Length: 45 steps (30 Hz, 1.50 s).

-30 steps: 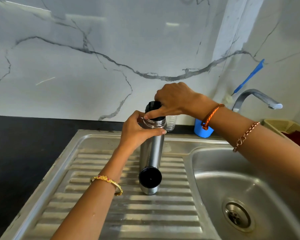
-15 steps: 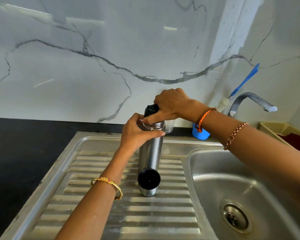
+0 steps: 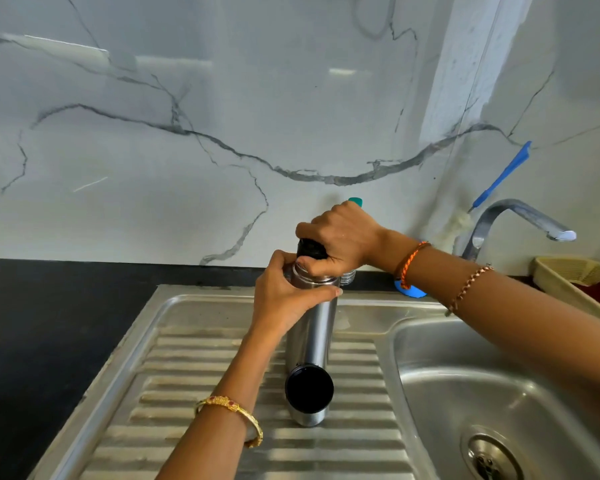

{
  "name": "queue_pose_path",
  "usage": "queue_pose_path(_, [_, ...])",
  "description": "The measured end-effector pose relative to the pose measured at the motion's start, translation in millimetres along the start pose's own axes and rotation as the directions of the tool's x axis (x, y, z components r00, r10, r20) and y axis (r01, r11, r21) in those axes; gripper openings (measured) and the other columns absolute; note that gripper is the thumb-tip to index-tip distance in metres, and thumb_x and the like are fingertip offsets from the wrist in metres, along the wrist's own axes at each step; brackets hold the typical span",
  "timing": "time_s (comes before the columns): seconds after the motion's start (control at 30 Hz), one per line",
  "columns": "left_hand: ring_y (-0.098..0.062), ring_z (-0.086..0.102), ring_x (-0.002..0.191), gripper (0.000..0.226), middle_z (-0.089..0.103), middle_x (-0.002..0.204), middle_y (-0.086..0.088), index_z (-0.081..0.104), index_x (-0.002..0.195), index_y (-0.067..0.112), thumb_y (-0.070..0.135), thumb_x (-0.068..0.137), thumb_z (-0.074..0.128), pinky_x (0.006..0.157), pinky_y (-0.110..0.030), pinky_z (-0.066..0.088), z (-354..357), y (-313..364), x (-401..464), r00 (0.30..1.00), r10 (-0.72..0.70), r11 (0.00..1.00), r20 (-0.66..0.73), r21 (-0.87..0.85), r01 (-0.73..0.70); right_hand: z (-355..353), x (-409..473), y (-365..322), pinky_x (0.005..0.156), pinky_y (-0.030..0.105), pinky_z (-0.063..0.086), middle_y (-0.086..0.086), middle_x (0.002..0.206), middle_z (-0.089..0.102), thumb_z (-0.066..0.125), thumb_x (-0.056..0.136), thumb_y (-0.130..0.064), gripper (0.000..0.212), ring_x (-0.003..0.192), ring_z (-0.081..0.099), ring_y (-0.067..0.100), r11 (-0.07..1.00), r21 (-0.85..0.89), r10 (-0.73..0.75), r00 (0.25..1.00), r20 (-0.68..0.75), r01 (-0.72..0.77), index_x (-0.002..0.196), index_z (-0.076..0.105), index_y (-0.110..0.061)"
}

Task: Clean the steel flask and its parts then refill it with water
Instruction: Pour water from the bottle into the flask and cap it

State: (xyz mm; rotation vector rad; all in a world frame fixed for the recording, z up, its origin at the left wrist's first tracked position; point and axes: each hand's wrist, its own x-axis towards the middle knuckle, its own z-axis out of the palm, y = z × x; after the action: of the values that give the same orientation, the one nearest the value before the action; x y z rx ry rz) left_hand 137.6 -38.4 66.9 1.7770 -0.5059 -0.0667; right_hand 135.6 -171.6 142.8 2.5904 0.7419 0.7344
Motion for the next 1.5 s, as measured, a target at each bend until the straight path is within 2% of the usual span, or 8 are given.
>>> queue_pose_path(0.13, [-0.003, 0.06, 0.071, 0.052, 0.063, 0.081, 0.008, 0.05, 0.087, 0.022, 0.023, 0.053, 0.089, 0.053, -0.006, 0.042, -2.5, -2.2, 5.7, 1.0, 0.009, 1.0, 0.004, -0.014, -0.009, -11.2, 4.3, -10.2, 0.047, 0.026, 0.016, 0.007, 0.061, 0.042, 0.015, 0.084, -0.065, 0.062, 0.046, 0.025, 0.018, 0.976, -0.173, 0.166, 0.96, 0.223, -0.129, 0.078, 0.043, -0.01])
queue_pose_path(0.3, [0.002, 0.06, 0.072, 0.055, 0.063, 0.082, 0.011, 0.048, 0.085, 0.024, 0.024, 0.05, 0.09, 0.058, -0.01, 0.045, -0.8, -1.2, 8.8, 0.999, 0.042, 0.999, -0.001, 0.016, -0.042, -14.8, 5.8, 20.1, 0.056, 0.029, 0.031, 0.007, 0.08, 0.056, 0.019, 0.083, -0.07, 0.07, 0.062, 0.045, 0.023, 0.993, -0.014, -0.105, 0.94, 0.324, 0.116, 0.123, 0.046, -0.019])
queue_pose_path(0.53, [-0.004, 0.06, 0.074, 0.06, 0.062, 0.083, 0.008, 0.048, 0.093, 0.019, 0.025, 0.051, 0.09, 0.06, -0.014, 0.044, 5.9, -2.6, 11.6, 0.997, 0.051, 0.997, -0.059, 0.058, -0.048, -0.7, -1.9, -0.5, 0.053, 0.027, 0.025, -0.001, 0.051, 0.031, -0.001, 0.061, -0.063, 0.083, 0.056, 0.041, 0.026, 0.992, -0.06, 0.123, 0.973, 0.195, -0.113, 0.096, 0.056, -0.015])
queue_pose_path(0.67, [-0.01, 0.049, 0.051, 0.043, 0.043, 0.052, 0.012, 0.04, 0.057, 0.023, 0.013, 0.066, 0.081, 0.046, -0.014, 0.032, 21.1, -54.3, -20.8, 0.981, 0.129, 0.949, -0.143, 0.305, -0.08, -1.7, 4.6, 0.0, 0.064, 0.029, 0.03, 0.011, 0.086, 0.063, 0.026, 0.09, -0.052, 0.051, 0.075, 0.05, 0.028, 0.855, -0.095, 0.517, 0.824, 0.23, -0.51, 0.085, 0.056, -0.011])
queue_pose_path(0.77, [-0.015, 0.042, 0.048, 0.045, 0.043, 0.045, 0.001, 0.038, 0.047, 0.019, 0.004, 0.073, 0.071, 0.047, -0.022, 0.034, 21.8, -98.9, -48.3, 0.969, -0.147, 0.974, -0.198, 0.141, 0.176, 7.2, 10.5, -4.6, 0.063, 0.029, 0.028, 0.014, 0.091, 0.064, 0.035, 0.091, -0.051, 0.05, 0.073, 0.047, 0.027, 0.864, -0.073, 0.502, 0.846, 0.181, -0.498, 0.089, 0.06, -0.008])
queue_pose_path(1.3, [-0.018, 0.047, 0.113, 0.09, 0.045, 0.121, -0.001, 0.04, 0.124, 0.017, 0.043, 0.052, 0.087, 0.087, -0.036, 0.048, 23.5, -31.8, 32.4, 0.987, 0.051, 0.982, -0.152, 0.186, -0.022, 8.2, 19.0, -14.5, 0.061, 0.03, 0.029, 0.004, 0.074, 0.048, 0.037, 0.088, -0.062, 0.054, 0.074, 0.05, 0.025, 0.772, 0.039, 0.612, 0.758, 0.228, -0.635, 0.101, 0.053, -0.012])
queue_pose_path(1.4, [-0.021, 0.051, 0.113, 0.085, 0.051, 0.123, -0.004, 0.041, 0.123, 0.015, 0.041, 0.055, 0.085, 0.089, -0.037, 0.048, 27.2, -29.3, 38.4, 0.987, 0.033, 0.983, -0.155, 0.184, -0.004, -1.5, 8.4, -18.4, 0.068, 0.032, 0.033, 0.003, 0.077, 0.054, 0.033, 0.083, -0.072, 0.068, 0.075, 0.049, 0.025, 0.64, 0.201, 0.691, 0.67, 0.272, -0.741, 0.119, 0.044, -0.016])
queue_pose_path(1.5, [-0.023, 0.055, 0.107, 0.078, 0.056, 0.118, -0.004, 0.044, 0.118, 0.015, 0.036, 0.057, 0.085, 0.083, -0.031, 0.045, 27.6, -27.4, 39.9, 0.987, 0.0, 0.987, -0.161, 0.157, 0.025, -6.3, -29.6, -25.8, 0.08, 0.039, 0.046, -0.001, 0.078, 0.061, 0.031, 0.087, -0.069, 0.061, 0.079, 0.061, 0.024, 0.259, 0.614, 0.805, 0.518, 0.289, -0.746, 0.129, 0.039, -0.025])
